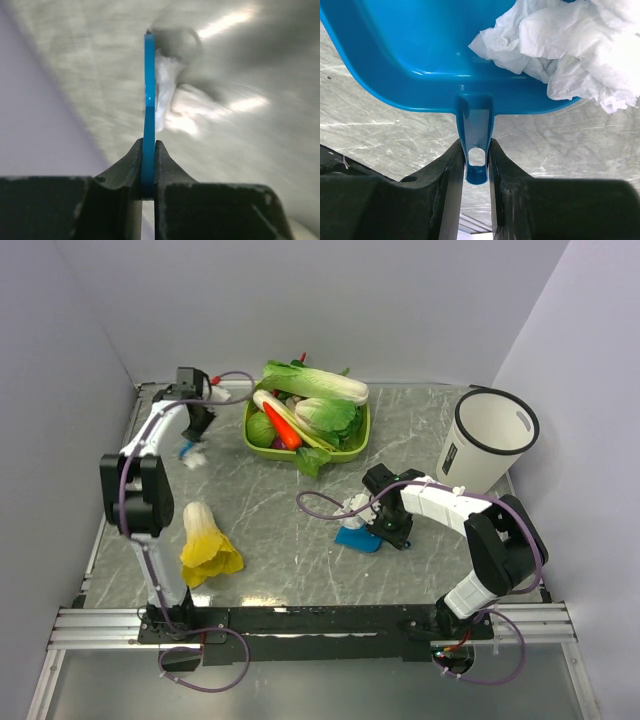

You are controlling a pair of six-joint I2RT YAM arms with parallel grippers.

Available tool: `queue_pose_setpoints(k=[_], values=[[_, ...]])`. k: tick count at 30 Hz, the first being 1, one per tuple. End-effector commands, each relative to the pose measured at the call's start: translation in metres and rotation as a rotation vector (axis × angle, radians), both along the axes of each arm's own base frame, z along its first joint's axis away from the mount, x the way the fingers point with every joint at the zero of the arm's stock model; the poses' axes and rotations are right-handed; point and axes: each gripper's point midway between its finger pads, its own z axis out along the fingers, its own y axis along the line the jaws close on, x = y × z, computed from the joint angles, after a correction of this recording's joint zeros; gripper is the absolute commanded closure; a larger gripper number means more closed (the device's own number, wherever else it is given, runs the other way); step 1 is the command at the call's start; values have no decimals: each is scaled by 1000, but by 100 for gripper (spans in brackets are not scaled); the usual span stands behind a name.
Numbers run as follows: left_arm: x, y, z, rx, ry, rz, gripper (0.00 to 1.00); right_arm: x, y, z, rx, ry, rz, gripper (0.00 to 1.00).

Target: Sweep away the paper scraps from the table

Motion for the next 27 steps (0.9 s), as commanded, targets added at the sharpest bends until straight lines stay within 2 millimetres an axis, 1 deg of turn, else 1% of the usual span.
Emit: queue_pose_setpoints(k=[1, 2, 3, 4, 5, 6, 7, 9, 10, 13, 14, 15, 16, 17, 18, 19, 20, 21, 22, 23, 24, 27], values=[[-101, -121, 9, -372, 197, -121, 99, -4, -1, 1, 7, 14, -15, 100], [-118, -142, 9, -447, 234, -151, 99, -5, -1, 1, 7, 14, -14, 100], [-142, -165, 5, -501, 290, -165, 99, -5, -1, 1, 7, 14, -14, 100], [-160, -178, 18, -551, 304, -191, 99, -5, -2, 0, 4, 12, -14, 100], [-181, -200, 23, -646, 356, -253, 99, -5, -2, 1, 6, 10, -12, 100], [-189, -205, 30, -680, 358, -273, 99, -5, -2, 1, 6, 10, -12, 100], [-195, -207, 44, -703, 329, -292, 99, -6, -3, 1, 6, 10, -15, 100], [-198, -200, 51, -687, 292, -295, 99, -6, -3, 0, 3, 14, -15, 100], [-199, -197, 60, -676, 259, -310, 99, -5, -2, 1, 3, 11, -15, 100], [-211, -191, 65, -647, 241, -372, 99, -3, -3, 4, -1, 0, -8, 100], [-221, -189, 62, -644, 280, -380, 99, -2, -4, 5, -7, -9, -6, 100], [-227, -191, 61, -637, 297, -425, 99, -1, -5, 6, -10, -16, -1, 100], [-230, -190, 57, -625, 328, -431, 99, -1, -5, 5, -17, -22, 14, 100], [-233, -189, 58, -616, 347, -453, 99, -1, -6, 6, -18, -26, 22, 100], [-243, -188, 56, -619, 410, -451, 99, -2, -12, 6, -48, -37, 38, 100], [-249, -190, 59, -632, 437, -471, 99, -3, -14, 6, -54, -39, 47, 100], [-250, -192, 65, -640, 437, -528, 99, -3, -15, 7, -58, -50, 59, 100], [-259, -194, 69, -659, 461, -550, 99, -6, -18, 5, -65, -46, 73, 100], [-261, -203, 73, -707, 459, -579, 99, -7, -19, 5, -68, -48, 80, 100], [-262, -208, 75, -719, 456, -595, 99, -8, -20, 5, -70, -49, 88, 100], [-259, -214, 76, -734, 438, -609, 99, -11, -21, 4, -75, -43, 101, 100], [-262, -232, 75, -787, 461, -615, 99, -9, -20, 7, -71, -53, 102, 100]])
